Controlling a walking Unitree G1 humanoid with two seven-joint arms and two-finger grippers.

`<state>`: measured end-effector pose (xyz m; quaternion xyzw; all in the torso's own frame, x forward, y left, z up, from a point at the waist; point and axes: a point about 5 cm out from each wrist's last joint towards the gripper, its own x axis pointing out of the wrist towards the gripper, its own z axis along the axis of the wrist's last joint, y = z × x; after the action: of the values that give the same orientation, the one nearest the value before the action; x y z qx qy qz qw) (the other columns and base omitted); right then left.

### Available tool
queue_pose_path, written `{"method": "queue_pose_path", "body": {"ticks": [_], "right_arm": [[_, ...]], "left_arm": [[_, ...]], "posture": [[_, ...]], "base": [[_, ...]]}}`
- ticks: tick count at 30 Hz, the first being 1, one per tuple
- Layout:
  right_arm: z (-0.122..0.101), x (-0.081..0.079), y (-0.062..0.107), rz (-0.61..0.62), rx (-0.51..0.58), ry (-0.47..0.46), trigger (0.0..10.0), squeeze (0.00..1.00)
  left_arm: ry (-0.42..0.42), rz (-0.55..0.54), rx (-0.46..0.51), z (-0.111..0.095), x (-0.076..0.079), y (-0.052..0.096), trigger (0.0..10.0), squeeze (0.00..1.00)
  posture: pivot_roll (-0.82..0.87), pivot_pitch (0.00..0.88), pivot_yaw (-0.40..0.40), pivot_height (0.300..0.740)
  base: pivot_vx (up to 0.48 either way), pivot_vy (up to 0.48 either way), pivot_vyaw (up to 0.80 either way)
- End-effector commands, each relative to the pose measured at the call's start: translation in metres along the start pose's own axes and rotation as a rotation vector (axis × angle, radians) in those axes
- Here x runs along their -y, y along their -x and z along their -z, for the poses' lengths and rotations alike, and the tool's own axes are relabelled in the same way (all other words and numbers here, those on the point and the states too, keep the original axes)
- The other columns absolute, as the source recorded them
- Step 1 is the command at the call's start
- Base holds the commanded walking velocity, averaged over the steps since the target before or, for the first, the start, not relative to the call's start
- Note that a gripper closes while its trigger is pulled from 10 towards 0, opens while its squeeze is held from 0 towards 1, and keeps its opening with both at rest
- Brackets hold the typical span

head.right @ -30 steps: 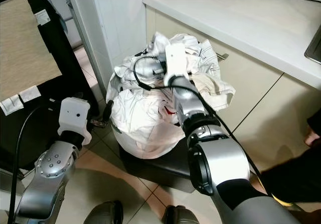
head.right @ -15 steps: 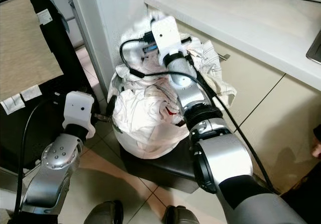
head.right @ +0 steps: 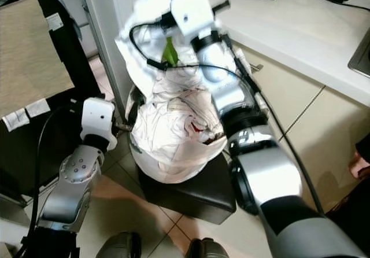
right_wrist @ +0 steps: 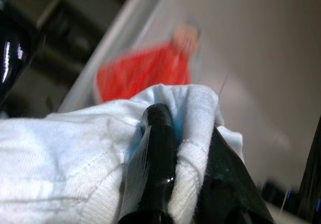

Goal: Clothes washing

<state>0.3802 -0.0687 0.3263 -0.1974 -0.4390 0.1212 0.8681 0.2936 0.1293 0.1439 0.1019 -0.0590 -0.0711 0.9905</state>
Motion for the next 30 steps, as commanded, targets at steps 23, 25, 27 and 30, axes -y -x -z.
{"method": "queue_pose_path", "body": {"ticks": [23, 25, 27, 30], "right_arm": [[0.013, 0.013, 0.018, 0.054, -0.073, -0.131, 0.0, 0.0], [0.022, 0.011, 0.03, 0.055, -0.114, -0.135, 0.0, 0.0], [0.027, 0.01, 0.037, 0.058, -0.143, -0.138, 0.0, 0.0], [0.036, 0.008, 0.053, 0.065, -0.19, -0.142, 0.0, 0.0]], "left_arm": [[0.131, -0.333, 0.001, 0.008, -0.04, -0.015, 10.0, 0.0], [0.117, -0.358, -0.004, 0.01, -0.049, -0.013, 10.0, 0.0], [0.097, -0.351, -0.001, 0.01, -0.052, -0.01, 10.0, 0.0], [0.059, -0.291, 0.016, 0.009, -0.052, 0.001, 10.0, 0.0]], "posture": [[-0.02, 0.0, -0.044, 0.74], [-0.02, 0.0, -0.036, 0.74], [-0.02, 0.0, -0.032, 0.74], [-0.02, 0.0, -0.021, 0.74]], "base": [[0.0, 0.0, 0.0], [0.0, 0.0, 0.0], [0.0, 0.0, 0.0], [0.0, 0.0, 0.0]]}}
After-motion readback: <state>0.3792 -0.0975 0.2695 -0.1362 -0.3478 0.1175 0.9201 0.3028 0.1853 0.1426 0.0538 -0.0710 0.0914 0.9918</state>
